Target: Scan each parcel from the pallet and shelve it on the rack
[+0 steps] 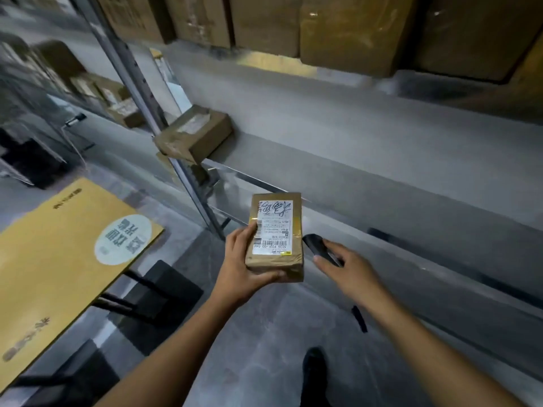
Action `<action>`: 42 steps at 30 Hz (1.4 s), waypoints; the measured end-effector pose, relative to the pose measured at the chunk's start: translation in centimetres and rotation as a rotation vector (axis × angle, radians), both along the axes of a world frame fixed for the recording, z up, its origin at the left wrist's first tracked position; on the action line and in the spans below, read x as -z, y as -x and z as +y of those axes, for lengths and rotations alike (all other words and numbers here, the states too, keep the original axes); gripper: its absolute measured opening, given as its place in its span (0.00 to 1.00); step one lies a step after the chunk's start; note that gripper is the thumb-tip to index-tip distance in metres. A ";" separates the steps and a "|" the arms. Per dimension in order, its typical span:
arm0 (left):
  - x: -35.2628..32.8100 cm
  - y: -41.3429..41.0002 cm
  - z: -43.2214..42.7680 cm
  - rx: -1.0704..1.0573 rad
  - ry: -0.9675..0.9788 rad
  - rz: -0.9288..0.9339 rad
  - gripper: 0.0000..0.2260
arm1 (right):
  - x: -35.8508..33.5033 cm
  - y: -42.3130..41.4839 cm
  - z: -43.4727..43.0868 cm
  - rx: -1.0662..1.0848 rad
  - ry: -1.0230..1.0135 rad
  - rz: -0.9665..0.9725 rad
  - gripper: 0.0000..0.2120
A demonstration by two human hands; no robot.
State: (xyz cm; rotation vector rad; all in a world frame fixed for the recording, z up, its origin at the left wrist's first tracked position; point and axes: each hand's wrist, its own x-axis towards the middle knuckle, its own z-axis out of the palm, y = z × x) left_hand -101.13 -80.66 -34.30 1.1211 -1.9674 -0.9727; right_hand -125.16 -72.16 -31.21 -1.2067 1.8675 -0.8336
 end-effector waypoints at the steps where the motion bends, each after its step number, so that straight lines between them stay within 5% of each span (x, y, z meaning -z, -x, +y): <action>1: -0.2 0.3 -1.9 -0.012 -0.008 -0.019 0.49 | -0.2 0.3 -1.9 -0.012 -0.009 -0.004 0.24; 16: 3.0 -1.8 -29.4 -0.022 0.003 -0.129 0.49 | 2.0 -1.4 -27.8 -0.092 -0.085 -0.026 0.20; 22: 4.5 -3.6 -37.9 -0.002 0.086 -0.196 0.40 | 2.7 -5.0 -36.2 -0.002 -0.181 0.020 0.23; 27: 5.5 -3.0 -40.3 -0.053 0.394 -0.308 0.40 | 3.4 -7.2 -41.9 0.094 -0.147 0.055 0.21; 36: 5.1 -1.5 -45.1 0.043 0.348 -0.534 0.51 | 3.9 -7.4 -47.4 0.140 -0.165 0.090 0.20; 42: 4.3 -1.6 -44.5 0.062 0.347 -0.502 0.50 | 3.1 -5.8 -43.5 0.205 -0.139 0.074 0.24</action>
